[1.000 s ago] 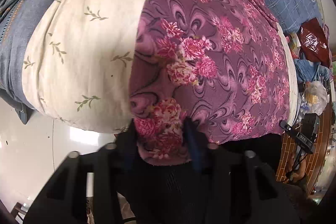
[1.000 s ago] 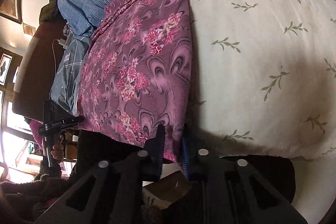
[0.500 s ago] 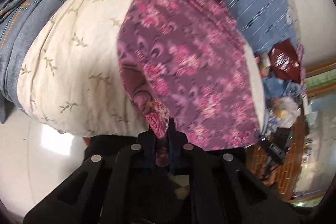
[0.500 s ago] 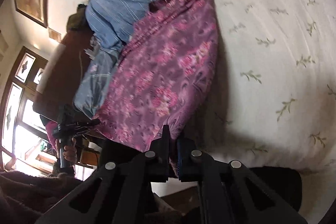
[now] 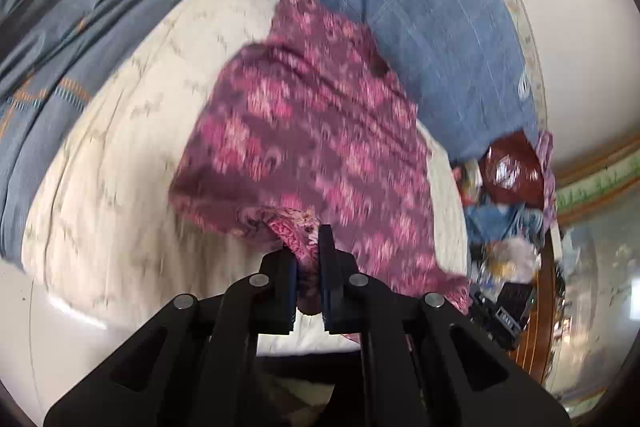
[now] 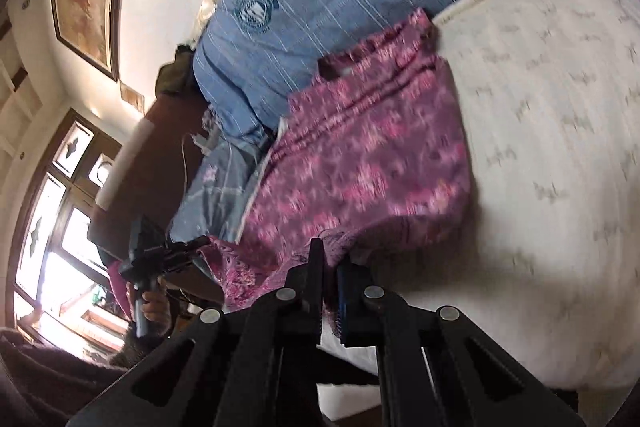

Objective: Fold small clothes
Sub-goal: 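Grasp the hem end of the strip with the left gripper while the right gripper grasps it too, then lift the hem end with both grippers and fold it toward the collar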

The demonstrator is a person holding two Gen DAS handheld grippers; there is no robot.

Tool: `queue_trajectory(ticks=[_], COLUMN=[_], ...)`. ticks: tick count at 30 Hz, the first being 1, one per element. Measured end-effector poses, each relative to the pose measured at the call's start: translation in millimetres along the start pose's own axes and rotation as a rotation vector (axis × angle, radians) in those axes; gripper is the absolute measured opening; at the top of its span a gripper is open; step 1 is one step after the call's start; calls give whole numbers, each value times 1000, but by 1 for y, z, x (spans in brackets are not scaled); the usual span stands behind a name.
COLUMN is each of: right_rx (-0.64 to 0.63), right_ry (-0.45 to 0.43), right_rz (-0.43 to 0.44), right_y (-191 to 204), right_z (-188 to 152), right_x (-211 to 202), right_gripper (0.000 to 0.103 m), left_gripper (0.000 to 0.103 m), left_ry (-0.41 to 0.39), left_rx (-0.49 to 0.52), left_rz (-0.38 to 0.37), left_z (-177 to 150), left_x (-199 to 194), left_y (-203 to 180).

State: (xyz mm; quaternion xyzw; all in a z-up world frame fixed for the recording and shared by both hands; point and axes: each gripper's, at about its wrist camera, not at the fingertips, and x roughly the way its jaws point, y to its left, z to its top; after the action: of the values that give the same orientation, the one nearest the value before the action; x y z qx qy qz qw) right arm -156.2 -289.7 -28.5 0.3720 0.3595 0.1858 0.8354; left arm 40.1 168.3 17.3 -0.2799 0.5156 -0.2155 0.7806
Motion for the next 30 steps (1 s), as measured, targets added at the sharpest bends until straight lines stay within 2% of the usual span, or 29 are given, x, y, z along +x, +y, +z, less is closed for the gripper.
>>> queue_trajectory(ticks=[7,10,19,27,30], right_rx=[20,33,101,252,287], right_ry=[-52,-68,-99,-148,-117], right_rz=[3,-10,-48,-85,-143], right_y=[-6,-14,-53,-103,-111], right_z=[65,97,177,220,225], right_x=[26,43,117,170,178], right_gripper=[5,5,5,5,10], left_gripper=[7,7,7,7,7], left_ry=[-54,-66,-52,-21,-2], left_rx=[-40,-22,17,-68,-63], left_rz=[-11,16,114,197,233], left_z=[64,97,199,250,257], left_x=[22,38,124,179,182], left_y=[4,1,-8,21,27])
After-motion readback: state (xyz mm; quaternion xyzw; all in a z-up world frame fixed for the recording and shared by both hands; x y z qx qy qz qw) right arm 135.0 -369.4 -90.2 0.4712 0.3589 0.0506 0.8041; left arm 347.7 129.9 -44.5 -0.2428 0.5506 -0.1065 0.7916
